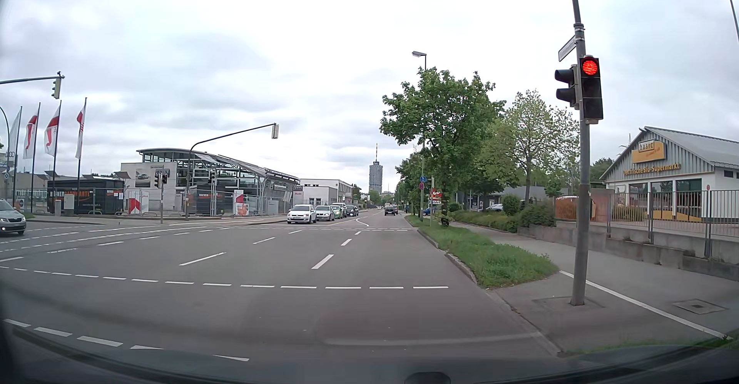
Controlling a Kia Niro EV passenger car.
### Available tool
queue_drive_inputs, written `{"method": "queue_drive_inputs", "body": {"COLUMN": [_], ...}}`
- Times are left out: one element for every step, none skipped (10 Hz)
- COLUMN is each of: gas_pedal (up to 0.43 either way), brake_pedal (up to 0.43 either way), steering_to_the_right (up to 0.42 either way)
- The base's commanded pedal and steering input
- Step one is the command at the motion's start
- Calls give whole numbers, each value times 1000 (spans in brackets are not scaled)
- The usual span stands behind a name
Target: Follow the waypoints while adhering to traffic rules and regulations
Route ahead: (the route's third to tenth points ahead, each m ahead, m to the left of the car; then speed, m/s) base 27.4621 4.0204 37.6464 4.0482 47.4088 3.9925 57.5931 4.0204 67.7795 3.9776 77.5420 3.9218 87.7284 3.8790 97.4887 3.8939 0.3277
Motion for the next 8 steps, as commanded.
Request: {"method": "queue_drive_inputs", "body": {"gas_pedal": [0, 0, 0, 0, 0, 0, 0, 0], "brake_pedal": [244, 244, 244, 244, 244, 250, 250, 250], "steering_to_the_right": [2, 2, 2, 2, 2, 2, 2, 2]}}
